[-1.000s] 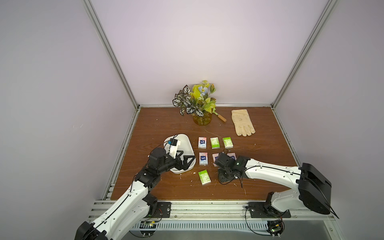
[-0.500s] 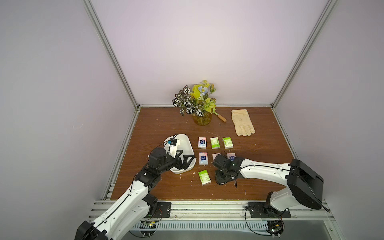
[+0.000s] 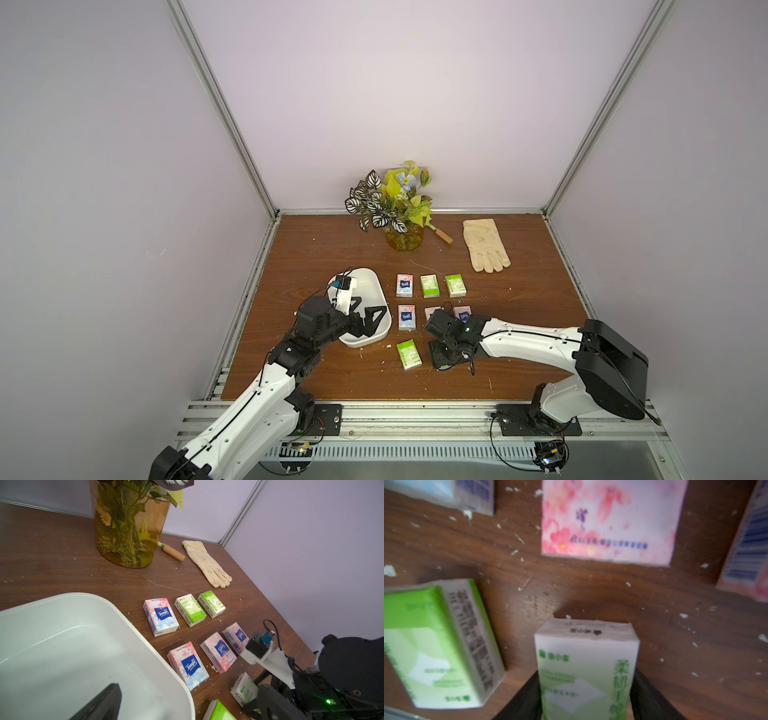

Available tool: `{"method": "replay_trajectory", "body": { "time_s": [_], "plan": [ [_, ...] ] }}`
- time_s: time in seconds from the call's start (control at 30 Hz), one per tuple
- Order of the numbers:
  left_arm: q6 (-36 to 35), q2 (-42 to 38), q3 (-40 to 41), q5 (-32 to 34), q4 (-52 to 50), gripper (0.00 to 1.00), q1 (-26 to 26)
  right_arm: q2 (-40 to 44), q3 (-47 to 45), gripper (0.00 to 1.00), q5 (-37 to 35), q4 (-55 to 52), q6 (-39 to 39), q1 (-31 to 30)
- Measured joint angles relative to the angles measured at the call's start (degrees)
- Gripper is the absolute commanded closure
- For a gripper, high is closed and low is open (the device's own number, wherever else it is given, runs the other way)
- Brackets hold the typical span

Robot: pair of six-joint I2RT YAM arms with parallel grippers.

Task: Take the pocket tissues out of the storage box
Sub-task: Place the pocket tissues at the center of the board.

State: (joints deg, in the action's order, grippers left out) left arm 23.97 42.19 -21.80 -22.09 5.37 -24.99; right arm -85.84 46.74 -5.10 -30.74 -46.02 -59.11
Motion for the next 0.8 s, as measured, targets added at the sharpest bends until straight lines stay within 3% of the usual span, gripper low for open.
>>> {"method": "replay_trajectory", "body": {
  "time_s": [0.53,0.8],
  "plan": [
    [-3.13,1.49,-6.25,7.45,0.39,0.02,0.02,11.30,15.89,0.01,-9.99,-9.90,3.21,1.49],
    [-2.91,1.70,-7.89,8.90,1.07,0.02,4.81,18.03,19.23,0.01,-11.63,-9.90,10.69,12.31]
  ]
}}
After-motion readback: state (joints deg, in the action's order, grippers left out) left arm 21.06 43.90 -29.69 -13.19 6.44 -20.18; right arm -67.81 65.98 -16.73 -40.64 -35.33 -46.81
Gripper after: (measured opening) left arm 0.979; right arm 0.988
